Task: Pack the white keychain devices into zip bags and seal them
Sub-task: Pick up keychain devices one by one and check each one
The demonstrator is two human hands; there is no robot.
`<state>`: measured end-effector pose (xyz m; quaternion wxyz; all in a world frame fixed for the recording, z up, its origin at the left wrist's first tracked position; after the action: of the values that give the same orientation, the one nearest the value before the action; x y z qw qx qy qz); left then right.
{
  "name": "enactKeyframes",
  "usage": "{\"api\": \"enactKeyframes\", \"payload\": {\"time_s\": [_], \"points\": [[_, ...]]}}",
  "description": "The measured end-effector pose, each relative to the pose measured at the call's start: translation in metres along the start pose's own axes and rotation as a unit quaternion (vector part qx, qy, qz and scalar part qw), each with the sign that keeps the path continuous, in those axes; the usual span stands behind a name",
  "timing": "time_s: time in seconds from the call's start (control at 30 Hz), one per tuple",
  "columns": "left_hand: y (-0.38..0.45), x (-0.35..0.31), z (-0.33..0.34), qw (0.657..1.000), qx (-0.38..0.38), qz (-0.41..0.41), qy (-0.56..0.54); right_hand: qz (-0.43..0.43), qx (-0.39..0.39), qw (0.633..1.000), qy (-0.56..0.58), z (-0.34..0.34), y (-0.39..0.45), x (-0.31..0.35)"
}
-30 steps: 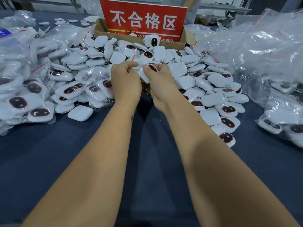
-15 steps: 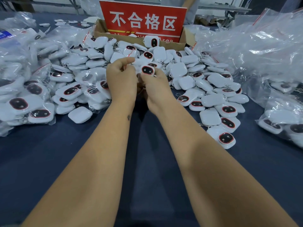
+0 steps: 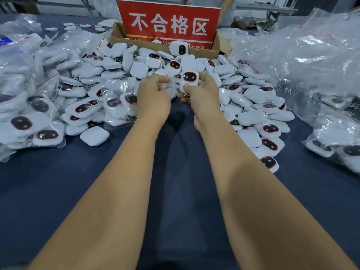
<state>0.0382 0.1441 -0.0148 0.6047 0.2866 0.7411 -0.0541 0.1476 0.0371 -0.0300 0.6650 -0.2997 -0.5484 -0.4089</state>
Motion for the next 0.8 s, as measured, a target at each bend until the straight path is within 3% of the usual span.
{"api": "enactKeyframes", "payload": {"time_s": [0.1, 0.2, 0.53, 0.8], "points": [[0.002, 0.003, -0.008, 0.999, -0.027, -0.001, -0.02, 0.012, 0.072, 0.997, -0.016, 0.016, -0.006, -0.001], [-0.003, 0.002, -0.002, 0.992, 0.006, -0.037, -0.122, 0.014, 0.118, 0.992, -0.049, 0.027, -0.01, -0.003], [-0.007, -0.004, 0.005, 0.995, 0.035, -0.011, -0.094, -0.014, 0.11, 0.992, -0.052, 0.023, -0.009, -0.001], [-0.007, -0.007, 0.005, 0.997, 0.037, -0.005, -0.071, 0.015, 0.104, 0.994, -0.029, 0.023, -0.007, -0.005]]}}
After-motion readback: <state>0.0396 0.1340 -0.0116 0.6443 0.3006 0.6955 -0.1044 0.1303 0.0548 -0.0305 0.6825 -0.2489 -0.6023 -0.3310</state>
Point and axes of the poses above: each hand's wrist, its own y-axis towards the middle knuckle, its own z-axis out of the palm, x = y × z, the point moved 10 cm from there along y, towards the middle knuckle, and after that the axes turned 1 degree about -y, right-handed, at the moved point
